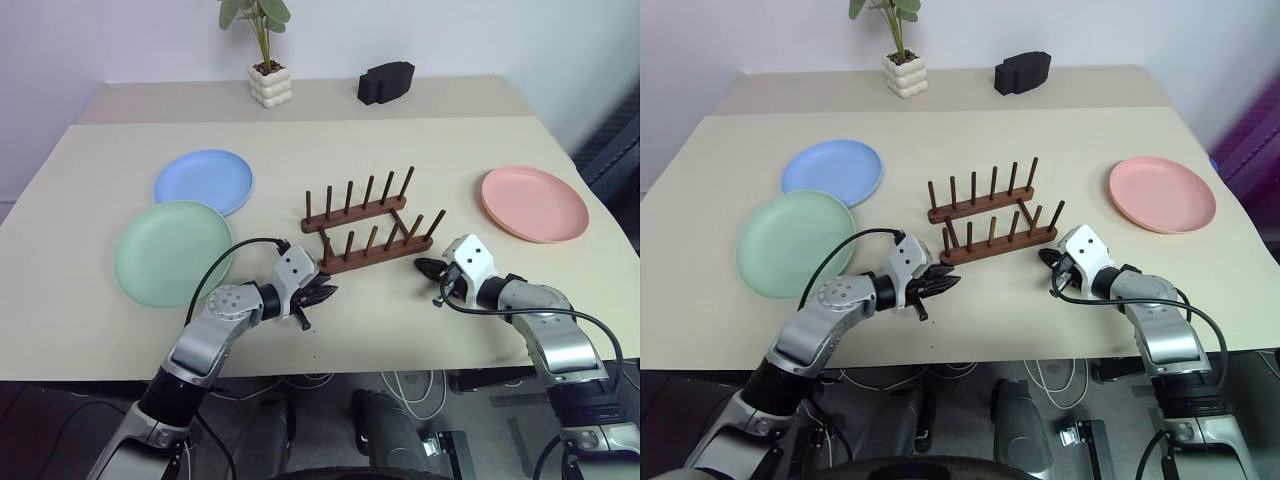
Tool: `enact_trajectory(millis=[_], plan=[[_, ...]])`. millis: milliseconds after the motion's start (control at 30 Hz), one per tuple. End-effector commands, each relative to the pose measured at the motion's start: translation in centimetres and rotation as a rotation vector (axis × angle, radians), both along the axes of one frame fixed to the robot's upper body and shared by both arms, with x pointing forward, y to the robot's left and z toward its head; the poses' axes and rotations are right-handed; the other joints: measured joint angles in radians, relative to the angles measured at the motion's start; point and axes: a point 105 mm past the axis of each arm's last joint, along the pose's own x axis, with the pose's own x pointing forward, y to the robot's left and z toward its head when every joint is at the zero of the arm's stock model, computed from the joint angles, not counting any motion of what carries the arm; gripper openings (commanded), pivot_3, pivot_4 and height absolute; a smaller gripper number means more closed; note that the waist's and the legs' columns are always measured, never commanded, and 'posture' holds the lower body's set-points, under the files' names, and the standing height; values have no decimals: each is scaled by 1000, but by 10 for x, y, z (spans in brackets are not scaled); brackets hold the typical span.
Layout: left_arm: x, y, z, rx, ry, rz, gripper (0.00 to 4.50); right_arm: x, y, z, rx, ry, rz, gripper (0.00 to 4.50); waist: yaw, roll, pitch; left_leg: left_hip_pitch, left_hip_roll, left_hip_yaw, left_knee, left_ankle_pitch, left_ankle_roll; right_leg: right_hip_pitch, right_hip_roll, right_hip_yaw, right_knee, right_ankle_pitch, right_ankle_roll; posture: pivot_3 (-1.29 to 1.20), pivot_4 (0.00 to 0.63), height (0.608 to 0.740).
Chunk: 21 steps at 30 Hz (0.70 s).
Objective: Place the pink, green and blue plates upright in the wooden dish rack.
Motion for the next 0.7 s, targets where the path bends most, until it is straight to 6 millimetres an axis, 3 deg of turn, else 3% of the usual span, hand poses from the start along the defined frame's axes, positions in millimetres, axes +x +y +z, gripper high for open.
enact_trajectory(millis=[33,367,700], plan=[[14,21,-13,73,5,126,1095,1,0,7,2,-25,3,0,0,0,0,0,0,0,0,0,0,0,0,0,0,0,0,0,150,735],[37,32,-6,74,-56,238,1095,5,7,7,7,-37,10,0,-3,0,0,0,0,0,0,0,0,0,0,0,0,0,0,0,150,735],[41,30,-5,62,-63,243,1095,9,7,8,3,-46,-3,0,-1,0,0,0,0,0,0,0,0,0,0,0,0,0,0,0,150,735]])
